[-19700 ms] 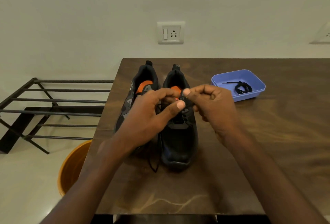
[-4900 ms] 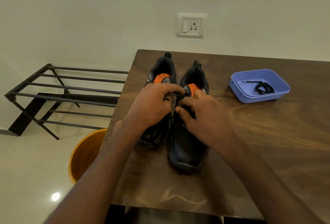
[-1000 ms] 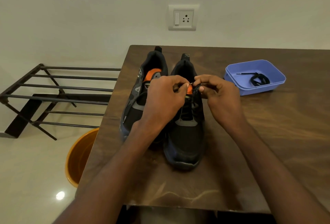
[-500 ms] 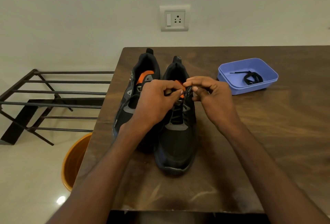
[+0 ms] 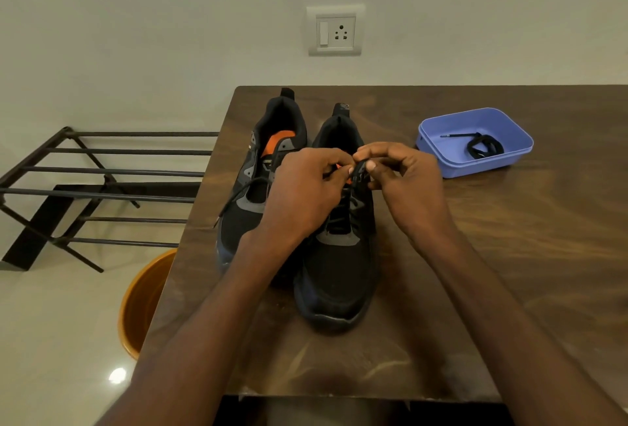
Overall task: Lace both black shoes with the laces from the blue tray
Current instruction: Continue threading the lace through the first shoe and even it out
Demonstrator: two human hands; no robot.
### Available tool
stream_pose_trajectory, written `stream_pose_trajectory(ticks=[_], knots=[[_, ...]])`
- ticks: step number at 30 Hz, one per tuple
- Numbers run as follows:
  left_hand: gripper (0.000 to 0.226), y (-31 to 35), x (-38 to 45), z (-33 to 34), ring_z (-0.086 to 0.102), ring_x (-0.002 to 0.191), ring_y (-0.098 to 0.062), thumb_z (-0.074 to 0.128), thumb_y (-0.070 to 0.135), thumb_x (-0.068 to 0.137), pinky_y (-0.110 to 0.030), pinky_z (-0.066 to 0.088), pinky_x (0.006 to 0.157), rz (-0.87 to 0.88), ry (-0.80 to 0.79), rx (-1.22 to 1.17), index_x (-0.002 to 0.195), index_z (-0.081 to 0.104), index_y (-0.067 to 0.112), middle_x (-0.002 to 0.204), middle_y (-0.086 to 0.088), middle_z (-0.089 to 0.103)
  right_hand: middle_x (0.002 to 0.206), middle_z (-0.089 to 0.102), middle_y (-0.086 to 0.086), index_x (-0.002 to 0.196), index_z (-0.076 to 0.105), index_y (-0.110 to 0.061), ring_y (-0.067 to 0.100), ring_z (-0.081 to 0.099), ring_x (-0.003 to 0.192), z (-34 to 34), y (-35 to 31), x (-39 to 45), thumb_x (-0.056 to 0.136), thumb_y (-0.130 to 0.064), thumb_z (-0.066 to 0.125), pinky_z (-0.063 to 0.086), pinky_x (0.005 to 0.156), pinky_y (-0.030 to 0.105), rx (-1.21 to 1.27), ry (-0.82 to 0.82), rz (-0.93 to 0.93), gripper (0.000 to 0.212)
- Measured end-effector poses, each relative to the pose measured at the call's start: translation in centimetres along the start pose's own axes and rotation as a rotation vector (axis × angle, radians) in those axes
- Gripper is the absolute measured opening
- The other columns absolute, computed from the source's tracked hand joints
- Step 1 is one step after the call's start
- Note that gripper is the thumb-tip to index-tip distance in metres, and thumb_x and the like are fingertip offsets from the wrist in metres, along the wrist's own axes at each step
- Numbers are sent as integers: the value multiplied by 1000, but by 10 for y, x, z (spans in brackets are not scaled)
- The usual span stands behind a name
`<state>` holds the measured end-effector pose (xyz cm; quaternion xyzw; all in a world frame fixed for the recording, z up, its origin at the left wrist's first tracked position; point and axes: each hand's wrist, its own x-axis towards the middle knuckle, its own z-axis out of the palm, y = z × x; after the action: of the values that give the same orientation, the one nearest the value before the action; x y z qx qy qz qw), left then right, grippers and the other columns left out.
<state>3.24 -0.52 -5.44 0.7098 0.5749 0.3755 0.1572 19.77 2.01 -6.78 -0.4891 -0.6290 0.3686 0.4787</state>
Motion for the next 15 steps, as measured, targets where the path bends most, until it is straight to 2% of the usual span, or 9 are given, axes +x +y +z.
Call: stream_pose_trajectory(ticks=[2,5,7,10,15], knots=[[19,1,0,0,64,78,4,67,18,100,-20,54,79,-14,18,-19,114,78,23,88,19,69,107,73,-11,108,74,-21,7,70,100,0,-1,0,95,2,64,62,82,31,10,10,10,29],[15,7,-2,3,65,80,1,70,23,98,-25,58,74,-89,155,23,111,76,28,93,17,71,106,72,-7,107,71,-22,11,71,98,4,-3,-1,93,-1,69,63,81,33,25,18,37,25],[8,11,-3,6,64,79,1,70,29,98,-22,55,68,-165,221,82,105,73,29,91,18,68,103,72,-5,103,72,-22,11,70,97,5,-3,-3,93,-3,70,62,82,34,6,40,52,21],[8,14,-4,11,62,79,0,67,27,100,-17,51,69,-172,235,115,101,75,28,92,16,67,104,73,-5,104,72,-20,8,71,97,5,-5,-5,94,-5,70,62,82,30,10,55,89,17],[12,14,-3,13,60,79,2,67,18,100,-12,45,75,-173,201,-16,103,78,20,90,15,64,102,73,-8,102,72,-22,2,70,95,8,-7,-8,93,-8,72,61,82,24,41,91,135,17]])
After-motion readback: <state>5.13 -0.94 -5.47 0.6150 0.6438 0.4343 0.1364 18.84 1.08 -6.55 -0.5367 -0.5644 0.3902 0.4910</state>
